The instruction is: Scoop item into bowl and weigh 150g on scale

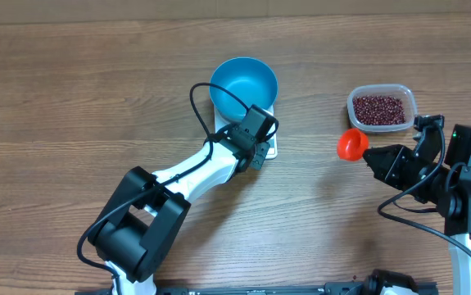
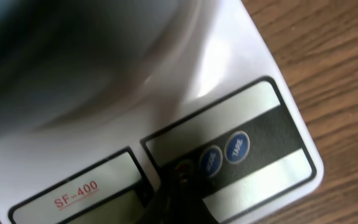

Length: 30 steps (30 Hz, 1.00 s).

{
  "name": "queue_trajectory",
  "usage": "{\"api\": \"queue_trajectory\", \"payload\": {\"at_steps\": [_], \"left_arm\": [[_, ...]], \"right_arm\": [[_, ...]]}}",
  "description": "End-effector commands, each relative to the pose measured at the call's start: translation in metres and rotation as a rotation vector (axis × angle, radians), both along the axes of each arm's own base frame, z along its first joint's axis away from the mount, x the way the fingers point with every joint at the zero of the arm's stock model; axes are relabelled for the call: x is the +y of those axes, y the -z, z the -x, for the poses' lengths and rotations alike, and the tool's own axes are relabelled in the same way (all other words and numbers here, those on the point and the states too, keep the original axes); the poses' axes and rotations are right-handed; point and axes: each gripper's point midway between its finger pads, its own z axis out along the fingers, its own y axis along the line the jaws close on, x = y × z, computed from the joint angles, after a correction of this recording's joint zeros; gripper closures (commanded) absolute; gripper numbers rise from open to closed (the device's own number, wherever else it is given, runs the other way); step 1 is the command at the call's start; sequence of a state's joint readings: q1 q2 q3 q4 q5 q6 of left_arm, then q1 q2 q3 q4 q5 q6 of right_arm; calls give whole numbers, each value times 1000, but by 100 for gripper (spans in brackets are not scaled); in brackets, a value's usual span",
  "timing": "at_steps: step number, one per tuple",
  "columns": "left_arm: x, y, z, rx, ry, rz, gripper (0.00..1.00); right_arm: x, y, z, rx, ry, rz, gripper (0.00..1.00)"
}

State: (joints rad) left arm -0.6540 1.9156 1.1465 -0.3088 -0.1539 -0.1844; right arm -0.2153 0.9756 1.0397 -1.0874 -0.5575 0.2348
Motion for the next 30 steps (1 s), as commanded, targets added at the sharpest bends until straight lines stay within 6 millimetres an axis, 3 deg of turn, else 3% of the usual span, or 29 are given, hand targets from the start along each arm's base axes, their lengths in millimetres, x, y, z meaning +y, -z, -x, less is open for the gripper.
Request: {"api": "queue_trajectory", "payload": {"at_steps": [1,12,20,25,30], "left_arm": [[17,26,3,35,-30,-65,96],[14,34,9,61,20,-74,96],[10,16,21,97,66,-42,96],[7,-6,18,58,66,-15,96],[0,-60,12,-43,77,67,96]], "right_arm": [[-3,-10,-3,-32,5,15,96],[-3,-10,-3,-33,5,16,96],[-3,-10,-3,-34,5,16,96],[-3,-11,-4,-37,5,17,96],[-3,-11,-4,-37,5,17,96]]}}
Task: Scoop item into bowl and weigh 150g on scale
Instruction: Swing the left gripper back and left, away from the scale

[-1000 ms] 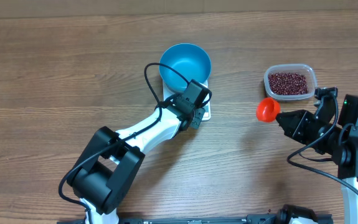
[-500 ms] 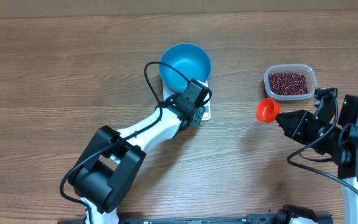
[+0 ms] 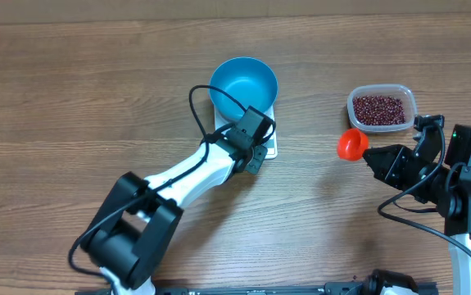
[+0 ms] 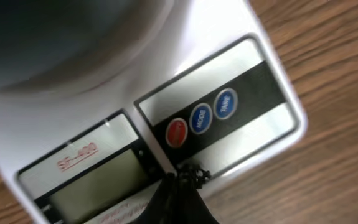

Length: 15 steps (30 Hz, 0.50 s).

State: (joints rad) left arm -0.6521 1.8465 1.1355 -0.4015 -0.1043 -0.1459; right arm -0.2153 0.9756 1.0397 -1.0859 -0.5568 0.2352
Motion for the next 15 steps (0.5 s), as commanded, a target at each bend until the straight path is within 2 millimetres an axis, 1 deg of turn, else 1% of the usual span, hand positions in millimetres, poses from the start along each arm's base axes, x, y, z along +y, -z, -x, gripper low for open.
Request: {"api": "queue_trajectory", "payload": {"at_steps": [1,3,5,7,9,11,15], "left_arm": [[-7,-59,-6,-106,34,94,96],[-12,-86,-1,-137,70,148,96],[-14,-106,5,-159,106,187,96],[-14,-118,11,-168,121,207,95],[-13,-119,14,-157,125,206,96],[-10,-111,18,-130,124,189,96],[-8,-87,22,-64,121,145,96]], "right_arm": [[-3,-11,-4,-36,4,16,96],[-3,-11,-4,-36,4,16,96],[-3,-11,-4,-36,4,16,96],[-3,-11,-4,-38,4,17,96],[-3,-11,-4,-40,4,17,96],[-3,-12,-5,-43,4,18,96],[-3,-12,-5,-43,4,18,96]]}}
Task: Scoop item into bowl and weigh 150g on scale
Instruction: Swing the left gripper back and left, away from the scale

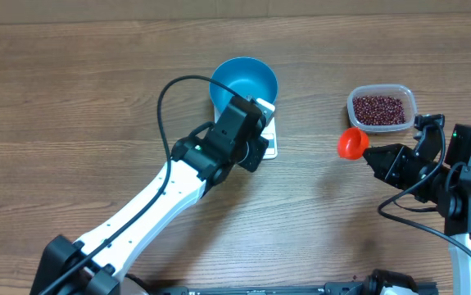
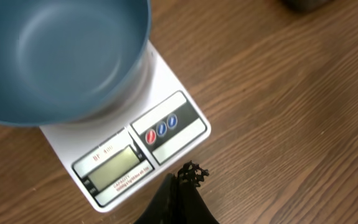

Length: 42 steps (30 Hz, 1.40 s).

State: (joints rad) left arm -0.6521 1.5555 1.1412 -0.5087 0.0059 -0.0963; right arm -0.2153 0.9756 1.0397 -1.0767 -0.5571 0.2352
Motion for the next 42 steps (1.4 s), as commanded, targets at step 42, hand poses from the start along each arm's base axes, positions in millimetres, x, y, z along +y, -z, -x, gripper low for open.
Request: {"api": "queue_trajectory", "payload": {"at_steps": [42], "left_arm": [[16,145,-40,72,-88,-264,95]], "right_arm": [[-2,-9,-2,-26,5,15,96]]}}
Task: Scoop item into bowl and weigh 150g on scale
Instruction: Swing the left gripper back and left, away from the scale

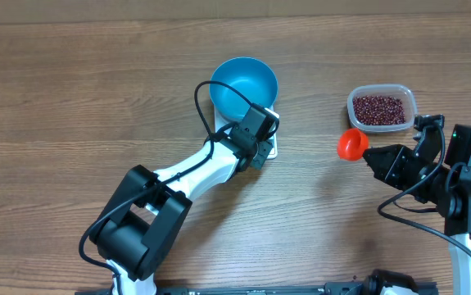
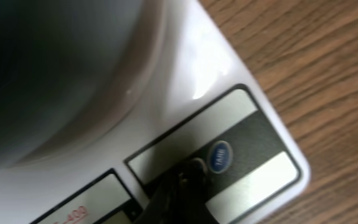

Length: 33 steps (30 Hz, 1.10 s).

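A blue bowl point(image 1: 244, 81) stands empty on a white kitchen scale point(image 1: 272, 149). My left gripper point(image 1: 260, 142) is shut, with its tip down on the scale's button panel. In the left wrist view the dark fingertips point(image 2: 182, 183) cover the buttons left of the one blue button point(image 2: 220, 155) that shows. The bowl's underside point(image 2: 54, 68) fills the upper left of that view. My right gripper point(image 1: 376, 157) is shut on the handle of a red scoop point(image 1: 350, 144), below a clear tub of red beans point(image 1: 380, 108).
Bare wooden table point(image 1: 71, 98) lies on all sides. The scale's display point(image 2: 73, 205) sits left of the buttons, partly cut off. The bean tub is at the right, about a hand's width from the scale.
My left gripper was high above the scale, with the whole panel in view. Now it is down with its tip on the buttons. The right arm and scoop have not moved.
The shut left tip first rested on the red button. Then it stood just in front of the panel with all three buttons showing, then high above the scale. Now it is on the panel again, further right. The right gripper held the scoop still throughout.
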{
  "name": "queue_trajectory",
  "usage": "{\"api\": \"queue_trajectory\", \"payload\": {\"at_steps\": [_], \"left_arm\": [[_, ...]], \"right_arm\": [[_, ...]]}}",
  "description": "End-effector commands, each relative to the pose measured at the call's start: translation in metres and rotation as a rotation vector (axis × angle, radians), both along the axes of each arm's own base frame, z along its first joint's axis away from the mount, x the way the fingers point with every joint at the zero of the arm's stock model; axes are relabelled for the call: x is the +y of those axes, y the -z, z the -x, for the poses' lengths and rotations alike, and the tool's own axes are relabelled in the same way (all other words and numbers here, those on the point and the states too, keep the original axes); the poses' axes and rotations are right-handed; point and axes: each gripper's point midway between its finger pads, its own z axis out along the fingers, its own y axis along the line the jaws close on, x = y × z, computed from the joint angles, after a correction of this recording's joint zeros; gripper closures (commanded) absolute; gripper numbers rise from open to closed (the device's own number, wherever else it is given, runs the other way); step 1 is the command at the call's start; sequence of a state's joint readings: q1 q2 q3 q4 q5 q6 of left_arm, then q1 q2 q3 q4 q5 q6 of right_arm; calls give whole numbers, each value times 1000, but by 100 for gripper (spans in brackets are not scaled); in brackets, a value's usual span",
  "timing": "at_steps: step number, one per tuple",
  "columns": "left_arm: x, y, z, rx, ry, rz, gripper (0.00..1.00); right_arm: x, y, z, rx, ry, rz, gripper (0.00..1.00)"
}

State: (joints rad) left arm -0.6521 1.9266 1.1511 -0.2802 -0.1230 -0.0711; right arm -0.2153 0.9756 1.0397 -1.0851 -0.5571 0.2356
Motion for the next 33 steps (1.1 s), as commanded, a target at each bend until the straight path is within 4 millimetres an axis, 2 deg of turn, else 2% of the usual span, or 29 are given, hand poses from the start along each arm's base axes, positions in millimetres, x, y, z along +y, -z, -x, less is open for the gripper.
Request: {"api": "queue_trajectory", "payload": {"at_steps": [1,7,19,23,28,33], "left_arm": [[22,27,3,37,-42,-93,96],[25,29,6,53,-44,-108,96],[11,26,15,103,7,-49,96],[-3,-11,17,116,60,-4,96],[-18,-84,13,49,128,70,96],[-22,-154,26,-9,193,162,96]], "right_arm": [[-3,-10,-3,-34,5,17,96],[-3,-10,-3,-34,5,17,96],[-3,-10,-4,-35,6,19,96],[-5,-10,-4,-33,11,25,96],[-5,-10,-4,-34,11,26,96],[-5,-10,-4,-33,11,25,96]]}}
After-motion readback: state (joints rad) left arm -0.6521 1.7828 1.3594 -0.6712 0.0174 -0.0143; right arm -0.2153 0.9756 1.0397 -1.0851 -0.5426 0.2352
